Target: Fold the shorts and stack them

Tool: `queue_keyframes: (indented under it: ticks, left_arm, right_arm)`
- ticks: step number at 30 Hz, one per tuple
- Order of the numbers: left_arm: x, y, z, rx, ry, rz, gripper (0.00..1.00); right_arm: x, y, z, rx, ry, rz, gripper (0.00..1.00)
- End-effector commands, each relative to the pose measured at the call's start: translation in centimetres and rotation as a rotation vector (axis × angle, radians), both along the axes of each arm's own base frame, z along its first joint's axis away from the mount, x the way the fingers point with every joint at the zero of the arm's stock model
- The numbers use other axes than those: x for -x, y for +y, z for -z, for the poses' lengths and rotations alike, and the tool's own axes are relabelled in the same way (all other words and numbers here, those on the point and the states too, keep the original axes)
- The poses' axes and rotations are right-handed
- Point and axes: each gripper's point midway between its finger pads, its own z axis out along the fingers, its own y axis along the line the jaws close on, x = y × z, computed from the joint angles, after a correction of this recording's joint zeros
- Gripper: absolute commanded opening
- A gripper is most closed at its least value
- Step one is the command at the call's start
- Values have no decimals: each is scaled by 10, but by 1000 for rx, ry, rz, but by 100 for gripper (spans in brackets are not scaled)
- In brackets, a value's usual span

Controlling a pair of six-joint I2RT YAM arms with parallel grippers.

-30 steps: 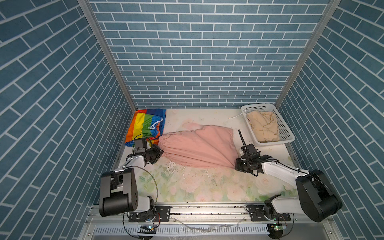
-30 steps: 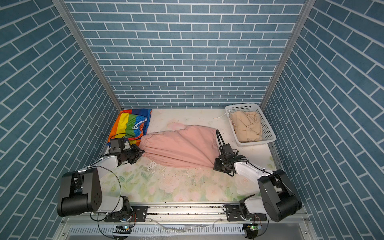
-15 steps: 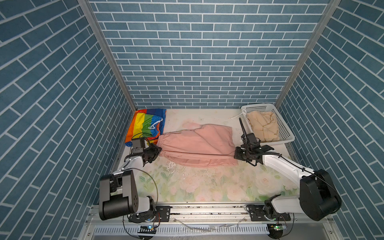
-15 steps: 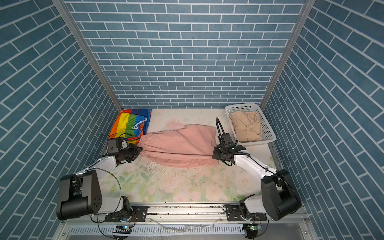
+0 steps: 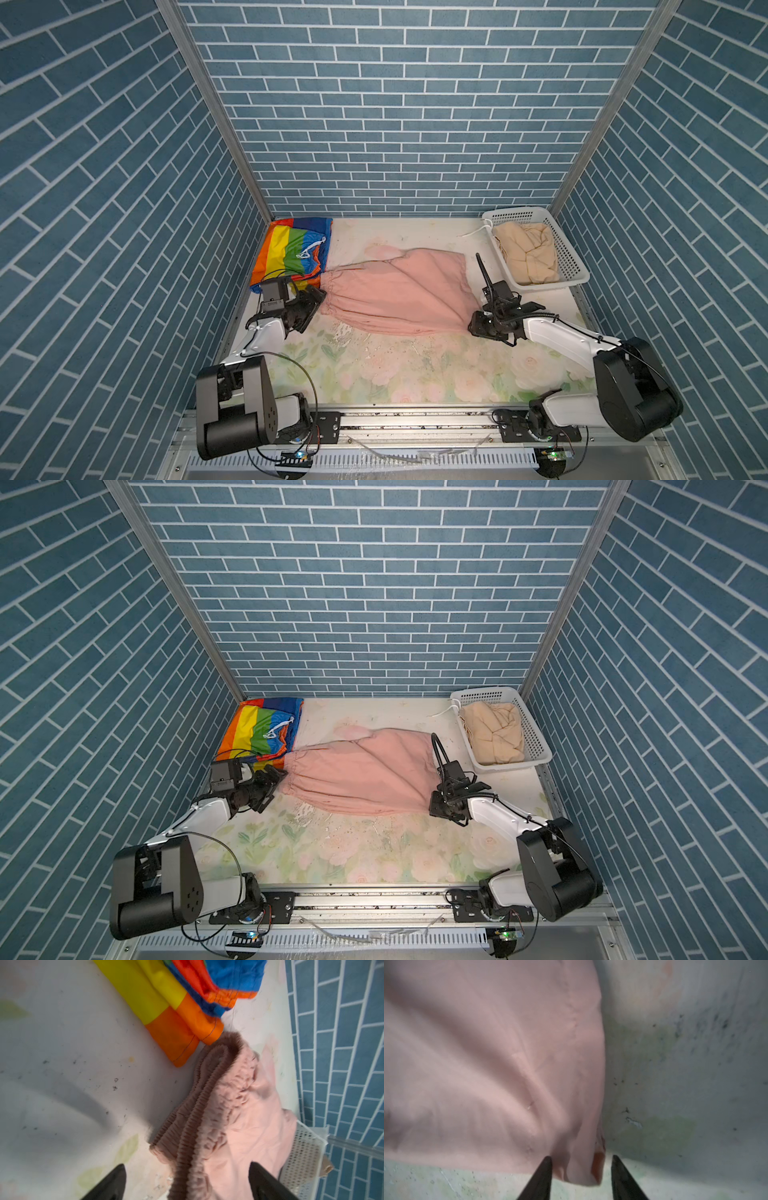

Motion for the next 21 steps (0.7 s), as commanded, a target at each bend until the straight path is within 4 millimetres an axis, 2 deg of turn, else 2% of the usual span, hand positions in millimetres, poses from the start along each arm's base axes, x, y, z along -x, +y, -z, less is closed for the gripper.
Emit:
queue_keyframes:
  ticks: [1,3,4,5,7,9,11,13,16,18,21]
  left_arm:
    - [-9,26,-42,-158,-50,-41,99]
    - [-15,33,-59,-190,-82,-57,100]
    - [-23,30,-68,-179,-116,-48,99]
    - [-33,19,-77,-134,-158,-18,100]
    - [-58,-29,-96,-21,-229,92,100]
    - [-74,-88,-107,61,-278,219,100]
    - [-80,-133,-103,132,-276,300,100]
    - [-79,-160,-89,157,-267,342,100]
    - [-68,-158,-52,127,-190,345,100]
    - [-59,-147,-28,90,-137,338,100]
    - [-48,-126,3,57,-67,300,100]
  right_arm:
    - [-10,-3,-48,1,-99,-4,67]
    - [-21,-7,-71,25,-153,-3,80]
    - [-28,-5,-82,19,-175,-4,86]
    - [-36,-3,-88,9,-186,-6,91]
    - [-61,7,-100,-23,-210,-3,97]
    - [-88,31,-110,-112,-225,-21,98]
    - [-117,60,-115,-229,-241,-31,99]
    - [-146,93,-118,-368,-239,-53,98]
    - [-177,132,-120,-542,-240,-84,99]
    - [-191,154,-117,-605,-240,-116,99]
    - [-211,177,-103,-656,-214,-156,99]
